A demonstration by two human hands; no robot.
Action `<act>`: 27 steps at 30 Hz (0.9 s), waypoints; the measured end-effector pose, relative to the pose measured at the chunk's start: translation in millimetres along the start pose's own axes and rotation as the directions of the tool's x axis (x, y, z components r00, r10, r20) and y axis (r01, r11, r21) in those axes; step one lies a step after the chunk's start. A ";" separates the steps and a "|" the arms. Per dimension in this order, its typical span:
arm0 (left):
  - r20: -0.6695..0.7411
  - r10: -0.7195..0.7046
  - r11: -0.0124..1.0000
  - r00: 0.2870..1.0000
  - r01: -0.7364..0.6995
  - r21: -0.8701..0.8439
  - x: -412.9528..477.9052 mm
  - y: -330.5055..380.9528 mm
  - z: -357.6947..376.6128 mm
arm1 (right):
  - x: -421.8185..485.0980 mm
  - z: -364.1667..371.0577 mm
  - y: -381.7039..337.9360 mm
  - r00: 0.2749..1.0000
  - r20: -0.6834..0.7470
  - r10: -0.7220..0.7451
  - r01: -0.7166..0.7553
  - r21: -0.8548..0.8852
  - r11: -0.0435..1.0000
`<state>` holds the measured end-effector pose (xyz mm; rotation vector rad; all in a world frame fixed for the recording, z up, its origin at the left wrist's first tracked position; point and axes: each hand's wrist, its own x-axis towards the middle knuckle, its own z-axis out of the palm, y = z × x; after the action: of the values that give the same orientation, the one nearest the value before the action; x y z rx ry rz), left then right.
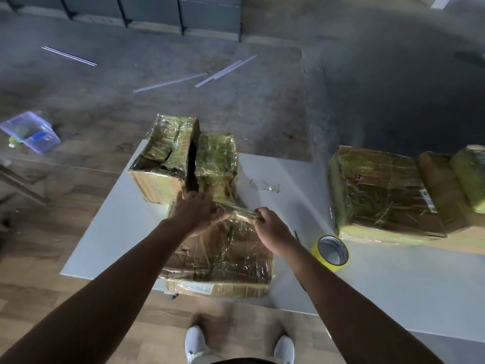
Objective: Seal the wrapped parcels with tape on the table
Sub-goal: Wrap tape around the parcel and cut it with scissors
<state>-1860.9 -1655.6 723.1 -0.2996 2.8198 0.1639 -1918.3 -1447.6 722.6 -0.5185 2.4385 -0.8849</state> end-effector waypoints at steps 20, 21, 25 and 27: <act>-0.014 -0.348 0.616 0.937 0.218 -0.757 -52.4 -28.6 3.4 | 12.3 -10.5 -32.3 0.981 0.154 -0.116 0.153 -0.259 0.953; 0.058 -0.326 0.563 0.944 0.243 -0.789 -58.9 -27.1 0.7 | 9.2 -16.1 -25.8 0.979 0.162 -0.121 0.152 -0.197 0.969; 0.116 -0.182 0.384 0.976 0.180 -0.906 -75.3 9.0 -35.0 | 0.9 -39.8 2.6 0.972 0.139 -0.190 0.192 0.000 0.981; -0.021 -0.201 0.515 0.979 0.088 -0.853 -73.5 33.2 -57.6 | -5.5 -52.7 14.9 0.968 0.127 -0.214 0.199 0.124 0.972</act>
<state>-1816.0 -1617.7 803.0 -0.7672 2.5472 1.5669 -1946.2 -1408.5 749.5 -0.7775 2.2230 -1.0258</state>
